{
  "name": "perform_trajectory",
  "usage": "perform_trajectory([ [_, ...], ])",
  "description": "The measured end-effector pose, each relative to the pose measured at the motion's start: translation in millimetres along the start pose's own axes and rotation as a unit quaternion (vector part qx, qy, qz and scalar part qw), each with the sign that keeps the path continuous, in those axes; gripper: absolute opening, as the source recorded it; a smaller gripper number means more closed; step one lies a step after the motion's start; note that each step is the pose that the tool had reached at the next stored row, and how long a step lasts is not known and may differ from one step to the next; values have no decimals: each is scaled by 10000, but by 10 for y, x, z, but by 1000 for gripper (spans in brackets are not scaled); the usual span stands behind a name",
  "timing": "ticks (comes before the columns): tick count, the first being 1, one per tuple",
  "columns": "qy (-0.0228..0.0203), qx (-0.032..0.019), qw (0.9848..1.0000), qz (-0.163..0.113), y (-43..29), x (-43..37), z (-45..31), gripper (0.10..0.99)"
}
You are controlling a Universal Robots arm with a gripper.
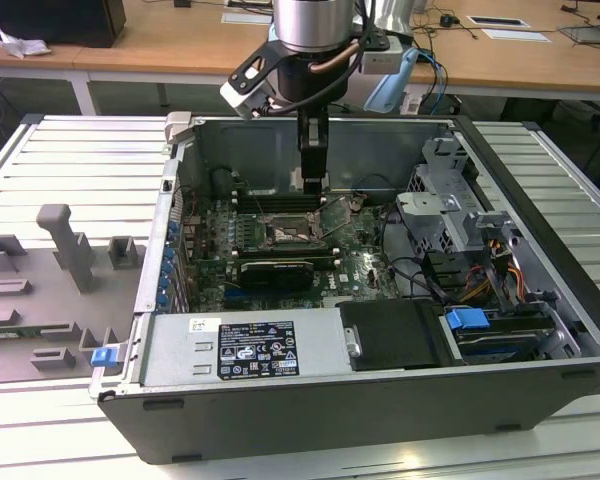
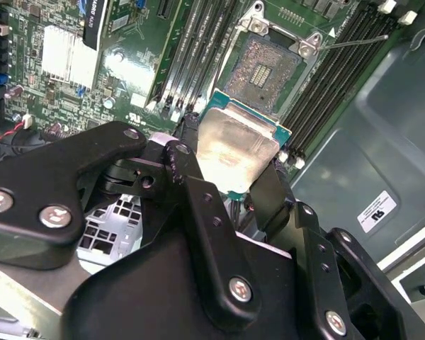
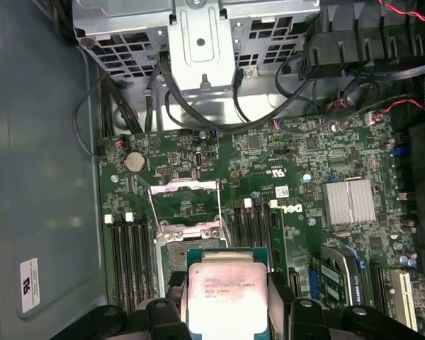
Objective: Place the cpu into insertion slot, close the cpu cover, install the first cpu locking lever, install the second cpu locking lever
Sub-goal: 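Place the cpu into insertion slot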
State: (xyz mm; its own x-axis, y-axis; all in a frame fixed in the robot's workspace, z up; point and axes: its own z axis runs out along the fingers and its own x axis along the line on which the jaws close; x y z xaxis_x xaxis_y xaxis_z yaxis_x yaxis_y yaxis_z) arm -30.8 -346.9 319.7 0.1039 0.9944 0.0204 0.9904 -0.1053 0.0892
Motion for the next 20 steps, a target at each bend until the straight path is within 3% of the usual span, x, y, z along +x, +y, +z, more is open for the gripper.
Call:
perform_trajectory([
  [20, 0, 0, 10000, 0, -7, -2, 78, 537],
])
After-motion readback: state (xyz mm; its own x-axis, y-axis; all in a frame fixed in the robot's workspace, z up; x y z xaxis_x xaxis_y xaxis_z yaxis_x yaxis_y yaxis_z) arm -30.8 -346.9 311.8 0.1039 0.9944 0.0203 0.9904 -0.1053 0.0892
